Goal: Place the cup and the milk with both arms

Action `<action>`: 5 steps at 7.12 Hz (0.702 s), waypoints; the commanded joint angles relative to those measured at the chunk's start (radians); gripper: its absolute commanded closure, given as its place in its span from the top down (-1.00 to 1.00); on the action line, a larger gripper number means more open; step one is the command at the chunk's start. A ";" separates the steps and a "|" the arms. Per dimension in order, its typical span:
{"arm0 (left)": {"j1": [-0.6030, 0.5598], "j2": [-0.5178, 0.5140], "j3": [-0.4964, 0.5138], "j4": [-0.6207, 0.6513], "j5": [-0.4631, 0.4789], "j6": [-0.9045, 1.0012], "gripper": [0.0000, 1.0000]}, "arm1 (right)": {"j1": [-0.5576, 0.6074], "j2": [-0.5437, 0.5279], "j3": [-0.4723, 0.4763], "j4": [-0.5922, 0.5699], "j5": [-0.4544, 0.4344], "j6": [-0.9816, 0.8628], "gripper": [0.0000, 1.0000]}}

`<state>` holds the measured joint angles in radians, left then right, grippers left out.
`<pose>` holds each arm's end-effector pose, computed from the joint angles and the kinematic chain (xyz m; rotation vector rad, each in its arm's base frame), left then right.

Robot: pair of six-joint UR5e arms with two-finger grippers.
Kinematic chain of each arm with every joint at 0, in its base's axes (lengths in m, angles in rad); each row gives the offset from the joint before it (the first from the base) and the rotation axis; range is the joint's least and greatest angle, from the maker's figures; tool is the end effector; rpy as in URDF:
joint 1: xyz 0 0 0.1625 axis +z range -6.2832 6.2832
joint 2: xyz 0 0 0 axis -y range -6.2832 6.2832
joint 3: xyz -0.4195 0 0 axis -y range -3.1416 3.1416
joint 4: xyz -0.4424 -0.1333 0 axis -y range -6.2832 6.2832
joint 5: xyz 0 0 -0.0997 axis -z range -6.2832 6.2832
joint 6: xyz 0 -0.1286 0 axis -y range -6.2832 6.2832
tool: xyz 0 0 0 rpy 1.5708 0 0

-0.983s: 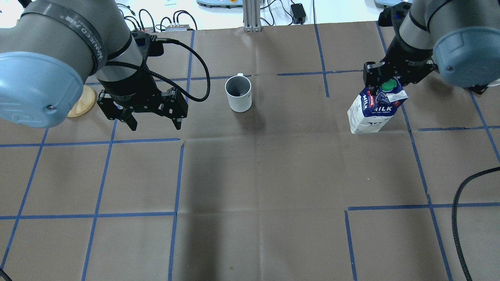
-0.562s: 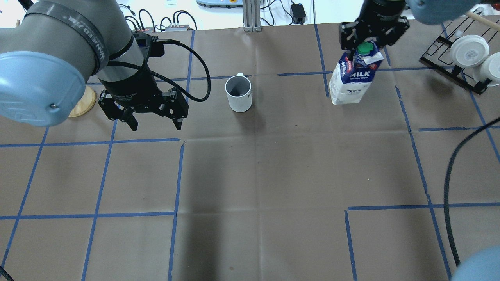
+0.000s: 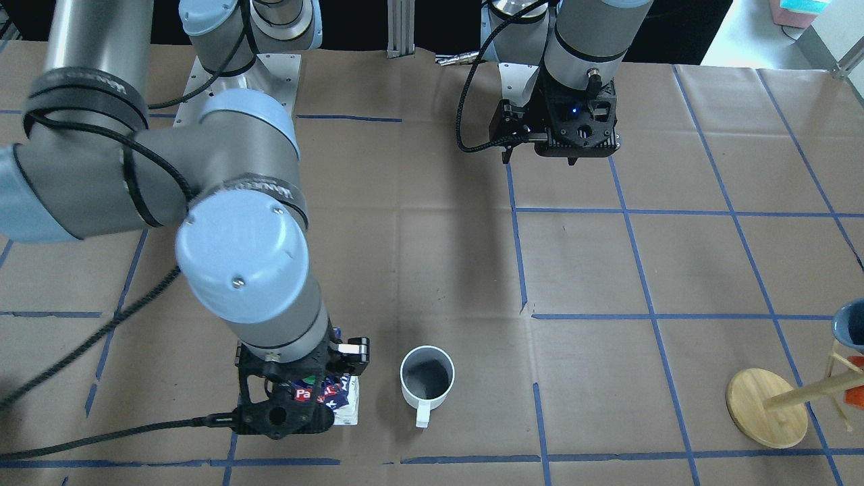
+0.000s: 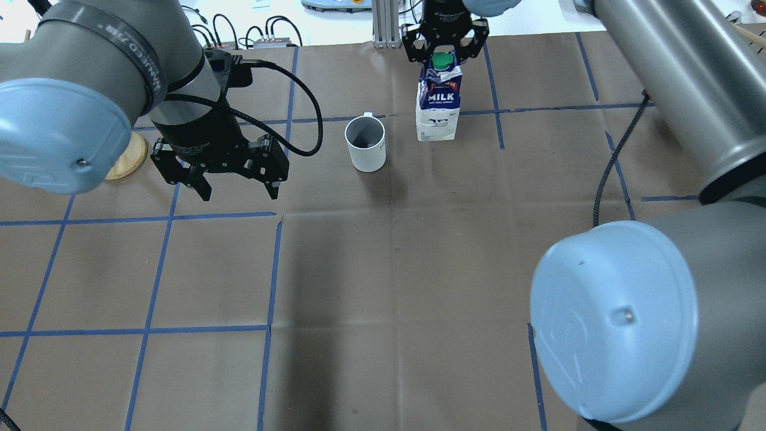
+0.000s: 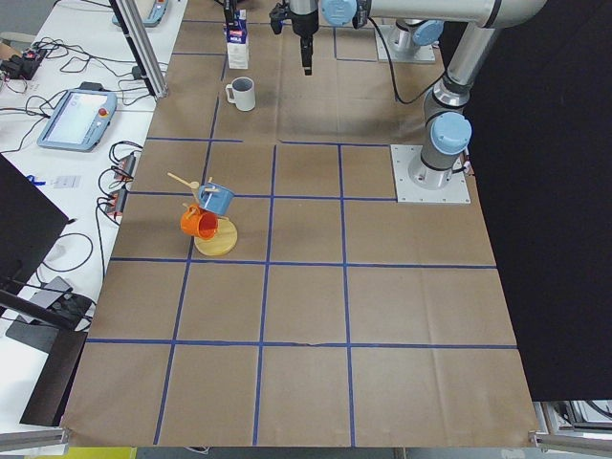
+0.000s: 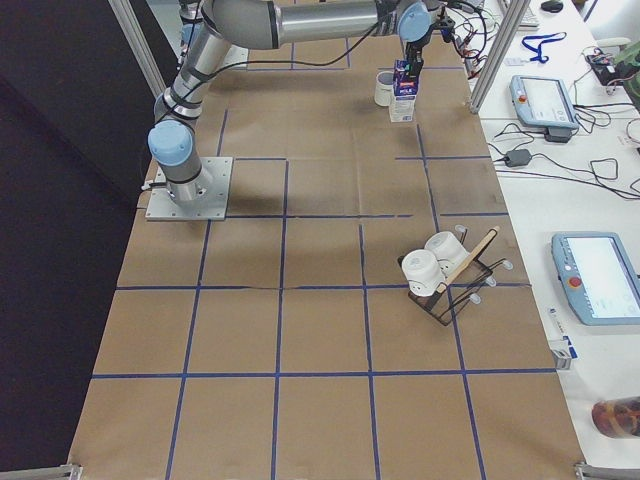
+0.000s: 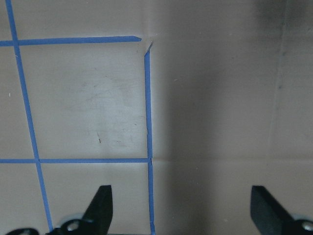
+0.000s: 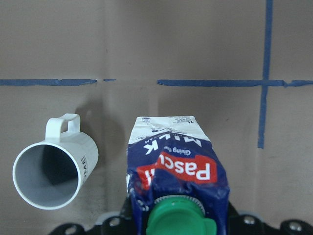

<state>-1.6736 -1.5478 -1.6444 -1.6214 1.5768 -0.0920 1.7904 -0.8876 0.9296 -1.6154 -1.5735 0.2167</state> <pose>-0.1850 -0.5020 0.4215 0.0173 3.1218 0.1565 0.3055 -0.7585 0.3409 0.0046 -3.1395 0.0049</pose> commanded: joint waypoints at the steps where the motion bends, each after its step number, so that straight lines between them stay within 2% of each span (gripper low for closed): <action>1: 0.000 0.000 0.000 0.000 0.000 0.000 0.99 | 0.033 0.073 -0.011 -0.014 0.003 0.053 0.10; 4: 0.000 -0.008 0.003 0.002 0.000 0.000 0.99 | 0.035 0.061 -0.017 -0.014 0.015 0.059 0.17; 5: 0.000 -0.009 0.003 0.002 0.000 0.000 0.99 | 0.035 0.055 -0.017 -0.012 0.050 0.059 0.43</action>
<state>-1.6741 -1.5537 -1.6424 -1.6201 1.5768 -0.0921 1.8248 -0.8241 0.9151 -1.6281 -1.5548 0.2752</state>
